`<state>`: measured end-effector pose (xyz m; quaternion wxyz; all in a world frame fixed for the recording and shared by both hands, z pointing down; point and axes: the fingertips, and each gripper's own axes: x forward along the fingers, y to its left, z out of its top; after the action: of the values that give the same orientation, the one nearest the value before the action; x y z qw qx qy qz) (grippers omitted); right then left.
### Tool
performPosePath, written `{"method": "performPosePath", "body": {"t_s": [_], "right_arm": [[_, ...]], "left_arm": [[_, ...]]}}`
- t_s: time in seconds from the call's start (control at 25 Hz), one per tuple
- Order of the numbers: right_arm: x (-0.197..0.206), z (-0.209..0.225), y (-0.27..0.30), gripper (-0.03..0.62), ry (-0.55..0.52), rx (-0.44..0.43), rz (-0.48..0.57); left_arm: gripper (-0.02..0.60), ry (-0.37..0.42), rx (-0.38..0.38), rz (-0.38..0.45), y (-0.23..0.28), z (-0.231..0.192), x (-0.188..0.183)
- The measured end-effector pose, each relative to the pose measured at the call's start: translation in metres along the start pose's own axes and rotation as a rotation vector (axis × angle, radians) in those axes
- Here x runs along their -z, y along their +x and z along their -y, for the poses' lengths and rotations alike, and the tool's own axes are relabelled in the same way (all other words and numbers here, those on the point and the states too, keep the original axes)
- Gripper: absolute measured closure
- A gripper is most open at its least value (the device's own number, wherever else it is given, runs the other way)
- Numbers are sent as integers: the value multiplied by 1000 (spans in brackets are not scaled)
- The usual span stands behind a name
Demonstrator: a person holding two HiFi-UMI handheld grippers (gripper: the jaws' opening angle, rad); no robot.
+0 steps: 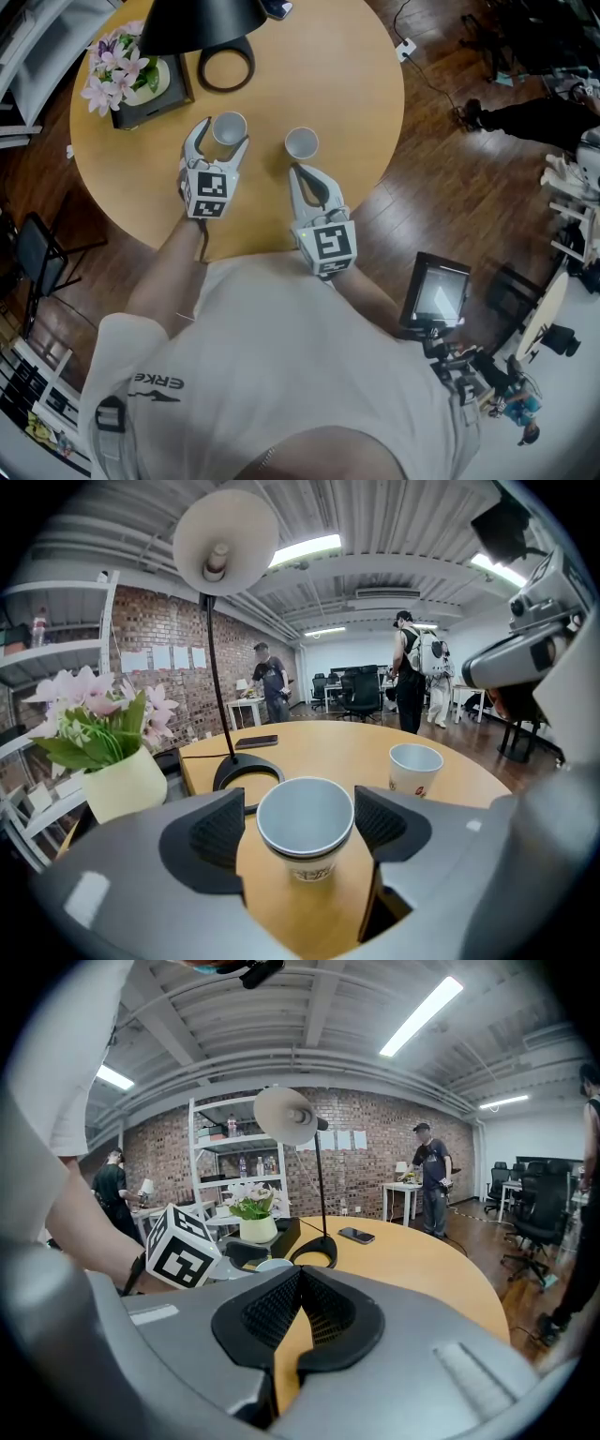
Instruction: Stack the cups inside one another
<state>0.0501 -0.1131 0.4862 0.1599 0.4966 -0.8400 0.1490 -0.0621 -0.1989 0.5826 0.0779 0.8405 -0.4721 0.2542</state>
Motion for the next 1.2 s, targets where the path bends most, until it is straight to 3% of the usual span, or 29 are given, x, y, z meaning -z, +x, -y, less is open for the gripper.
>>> {"method": "performPosePath", "body": {"t_s": [0.36,0.64,1.0,1.2], "right_arm": [[-1,-3,1,580,-3,-6,3],[-4,-2,-1,580,-6,1,22],[-24,-1,-10,580,-34,0,84],[-30,-3,-20,580,-56,1,115]], "left_arm": [[216,-6,1,6,-3,0,-1],[221,-11,-15,56,-13,-3,-14],[450,-43,-38,223,-55,1,-69],[524,-42,-47,276,-75,9,-89]]}}
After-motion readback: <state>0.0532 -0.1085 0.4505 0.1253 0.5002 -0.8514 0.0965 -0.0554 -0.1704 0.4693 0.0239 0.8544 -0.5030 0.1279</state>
